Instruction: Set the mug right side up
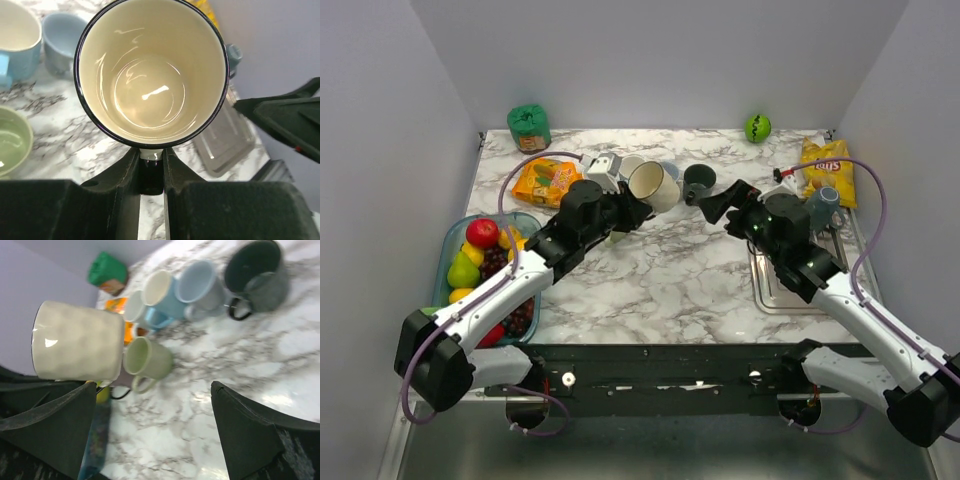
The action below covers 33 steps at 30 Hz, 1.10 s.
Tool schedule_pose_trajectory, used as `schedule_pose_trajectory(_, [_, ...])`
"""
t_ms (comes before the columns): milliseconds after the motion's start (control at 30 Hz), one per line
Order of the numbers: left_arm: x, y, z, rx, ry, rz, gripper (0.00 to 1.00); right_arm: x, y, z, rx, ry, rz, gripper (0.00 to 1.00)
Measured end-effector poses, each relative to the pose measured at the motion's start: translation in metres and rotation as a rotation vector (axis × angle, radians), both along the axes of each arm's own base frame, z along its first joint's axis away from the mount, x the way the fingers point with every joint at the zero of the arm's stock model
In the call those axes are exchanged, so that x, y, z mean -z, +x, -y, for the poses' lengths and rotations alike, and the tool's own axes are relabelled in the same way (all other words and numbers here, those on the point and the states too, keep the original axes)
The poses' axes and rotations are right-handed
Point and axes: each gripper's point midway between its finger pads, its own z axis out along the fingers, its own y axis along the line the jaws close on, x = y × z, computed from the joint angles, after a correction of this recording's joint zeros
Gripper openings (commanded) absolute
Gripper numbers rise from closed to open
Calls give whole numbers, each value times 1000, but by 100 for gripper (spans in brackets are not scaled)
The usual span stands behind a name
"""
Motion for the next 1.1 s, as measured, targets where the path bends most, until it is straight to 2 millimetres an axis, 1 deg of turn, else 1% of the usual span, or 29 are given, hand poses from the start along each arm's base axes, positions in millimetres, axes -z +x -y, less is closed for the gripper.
schedule_pose_trajectory(100, [38,4,5,-19,87,-51,0,20,3,18,87,-83,-67,100])
schedule_pose_trajectory(133, [55,5,7,-23,126,-74,0,24,4,22,107,-106,-85,100])
schedule_pose_trajectory(200, [82,6,7,-39,194,-121,0,32,5,28,136,-143,-113,100])
schedule_pose_trajectory(267, [105,10,5,-61,249,-158,0,38,6,33,152,-178,-138,100])
schedule_pose_trajectory(333, [123,14,2,-90,290,-184,0,45,5,36,163,-208,-163,100])
schedule_pose_trajectory(467, [163,23,-9,-160,394,-246,0,59,5,44,181,-264,-205,100])
schedule_pose_trajectory(533, [175,25,-14,-180,433,-268,0,66,5,48,187,-288,-225,100])
schedule_pose_trajectory(633, [184,31,-14,-199,468,-280,0,76,9,55,204,-320,-253,100])
schedule_pose_trajectory(767, [187,41,-10,-216,476,-273,0,90,14,69,238,-352,-299,100])
schedule_pose_trajectory(833, [191,43,-11,-223,485,-274,0,96,15,78,259,-363,-323,100])
schedule_pose_trajectory(867, [194,43,-11,-224,491,-276,7,98,16,82,268,-367,-333,100])
schedule_pose_trajectory(933, [198,44,-11,-226,503,-274,16,101,17,89,288,-370,-348,100])
schedule_pose_trajectory(967, [198,45,-10,-227,503,-270,33,101,17,92,295,-370,-353,100])
schedule_pose_trajectory(1033, [198,45,-9,-226,505,-263,38,102,18,98,309,-369,-361,100])
schedule_pose_trajectory(1067, [198,45,-9,-226,508,-260,44,103,19,100,316,-368,-364,100])
schedule_pose_trajectory(1100, [198,46,-9,-227,507,-258,48,103,19,103,322,-368,-368,100])
